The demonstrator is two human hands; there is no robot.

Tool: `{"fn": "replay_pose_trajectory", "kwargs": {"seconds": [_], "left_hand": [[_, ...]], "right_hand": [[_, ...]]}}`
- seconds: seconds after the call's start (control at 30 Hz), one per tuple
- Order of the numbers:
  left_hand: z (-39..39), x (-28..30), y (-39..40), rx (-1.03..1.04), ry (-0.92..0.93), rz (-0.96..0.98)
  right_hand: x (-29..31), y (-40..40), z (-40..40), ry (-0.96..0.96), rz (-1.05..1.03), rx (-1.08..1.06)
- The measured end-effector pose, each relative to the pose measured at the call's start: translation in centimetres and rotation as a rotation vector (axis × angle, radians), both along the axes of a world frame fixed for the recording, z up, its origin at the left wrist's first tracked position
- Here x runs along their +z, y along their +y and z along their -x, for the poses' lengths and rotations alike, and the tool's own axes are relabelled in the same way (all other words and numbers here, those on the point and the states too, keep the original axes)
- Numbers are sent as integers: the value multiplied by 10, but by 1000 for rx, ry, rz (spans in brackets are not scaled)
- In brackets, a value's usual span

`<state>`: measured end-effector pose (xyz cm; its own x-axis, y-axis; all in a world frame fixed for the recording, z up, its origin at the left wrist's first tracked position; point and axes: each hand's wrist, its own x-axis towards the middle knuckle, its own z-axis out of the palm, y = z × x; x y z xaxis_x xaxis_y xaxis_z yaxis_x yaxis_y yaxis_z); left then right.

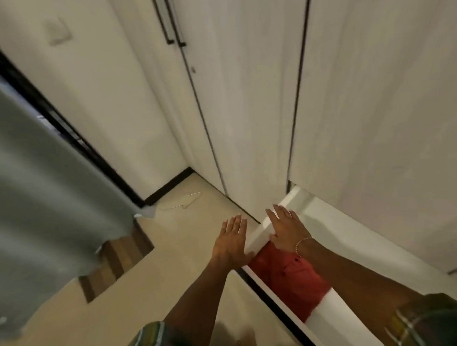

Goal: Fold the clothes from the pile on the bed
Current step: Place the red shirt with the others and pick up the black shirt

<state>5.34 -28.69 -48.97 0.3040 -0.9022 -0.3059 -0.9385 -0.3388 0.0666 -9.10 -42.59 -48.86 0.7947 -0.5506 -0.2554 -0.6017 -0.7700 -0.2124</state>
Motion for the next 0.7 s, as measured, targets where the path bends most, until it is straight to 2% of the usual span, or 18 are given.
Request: {"fn": "replay_pose_trajectory", "kwargs": {"seconds": [0.27, 0.7], "left_hand": [[-32, 31, 149, 444, -97, 36], [-34, 46, 414, 1072, -196, 47]], "right_hand": [[39, 92, -110, -71, 82, 488], [70, 364, -236, -195, 92, 1139]]}}
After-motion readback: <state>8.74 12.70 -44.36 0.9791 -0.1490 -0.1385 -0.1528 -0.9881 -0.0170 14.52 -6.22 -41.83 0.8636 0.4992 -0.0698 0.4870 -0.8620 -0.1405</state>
